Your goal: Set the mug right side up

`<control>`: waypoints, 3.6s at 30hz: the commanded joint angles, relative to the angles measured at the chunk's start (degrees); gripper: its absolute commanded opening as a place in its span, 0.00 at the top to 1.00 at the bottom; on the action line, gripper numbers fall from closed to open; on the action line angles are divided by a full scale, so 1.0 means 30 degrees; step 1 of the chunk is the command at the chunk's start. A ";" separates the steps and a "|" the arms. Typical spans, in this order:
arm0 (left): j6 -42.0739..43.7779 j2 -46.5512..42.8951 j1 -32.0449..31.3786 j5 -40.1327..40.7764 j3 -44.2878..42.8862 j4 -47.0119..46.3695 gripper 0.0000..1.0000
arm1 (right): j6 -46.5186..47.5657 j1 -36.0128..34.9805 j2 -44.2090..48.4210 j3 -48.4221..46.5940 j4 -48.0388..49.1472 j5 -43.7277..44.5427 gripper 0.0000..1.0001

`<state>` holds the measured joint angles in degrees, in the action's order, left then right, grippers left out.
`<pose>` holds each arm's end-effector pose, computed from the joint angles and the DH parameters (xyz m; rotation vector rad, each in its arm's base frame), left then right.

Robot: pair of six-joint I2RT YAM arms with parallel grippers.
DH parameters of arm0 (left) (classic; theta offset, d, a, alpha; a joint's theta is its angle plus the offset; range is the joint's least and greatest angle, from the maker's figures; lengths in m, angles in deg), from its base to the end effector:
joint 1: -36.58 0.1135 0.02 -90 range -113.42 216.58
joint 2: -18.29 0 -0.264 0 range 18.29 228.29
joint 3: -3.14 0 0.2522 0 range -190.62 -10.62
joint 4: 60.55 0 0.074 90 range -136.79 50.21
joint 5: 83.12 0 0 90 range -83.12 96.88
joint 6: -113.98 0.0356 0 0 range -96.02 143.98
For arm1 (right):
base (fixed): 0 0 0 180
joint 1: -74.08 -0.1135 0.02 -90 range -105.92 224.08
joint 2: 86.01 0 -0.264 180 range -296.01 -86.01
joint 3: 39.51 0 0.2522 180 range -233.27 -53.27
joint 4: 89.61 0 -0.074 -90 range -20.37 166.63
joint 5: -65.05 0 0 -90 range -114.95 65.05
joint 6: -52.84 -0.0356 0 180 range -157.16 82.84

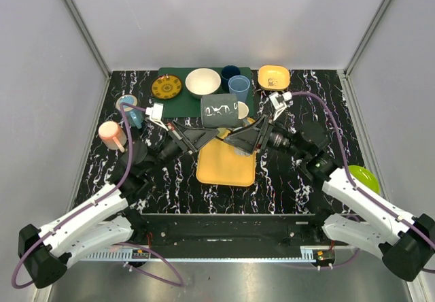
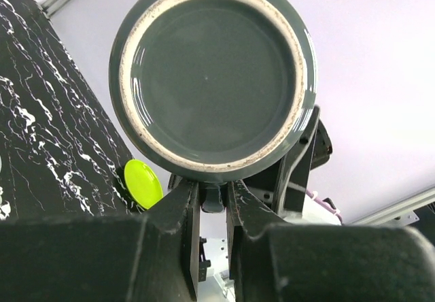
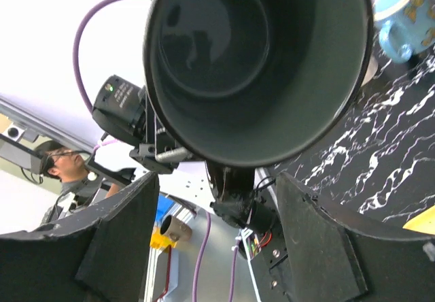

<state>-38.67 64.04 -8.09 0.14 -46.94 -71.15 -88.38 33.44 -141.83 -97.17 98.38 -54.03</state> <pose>0.1343 -0.1386 0.3498 -0.1217 1.5100 -1.6363 0.1612 0.1612 0.3579 -0.3386 1.6157 1.6313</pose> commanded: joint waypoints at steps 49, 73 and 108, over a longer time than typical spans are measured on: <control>0.1902 -0.5760 -0.1284 1.5429 -0.2632 2.1855 0.21 | 1.0745 -0.2207 -0.3131 -0.6753 -1.6070 0.7777 1.00; 0.1225 -0.8427 -0.1284 1.8125 -0.2366 2.5257 0.21 | 1.1039 -0.4821 -1.4060 -1.0064 -1.7126 1.3737 1.00; 0.4561 -0.3393 -0.0789 2.0298 -0.4330 2.4007 0.19 | 1.0279 -0.4499 -0.9849 -1.0912 -1.7683 1.1074 0.13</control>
<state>-30.52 48.37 -11.95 58.10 -57.21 6.16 -55.90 21.46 -180.75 -126.11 45.27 -16.35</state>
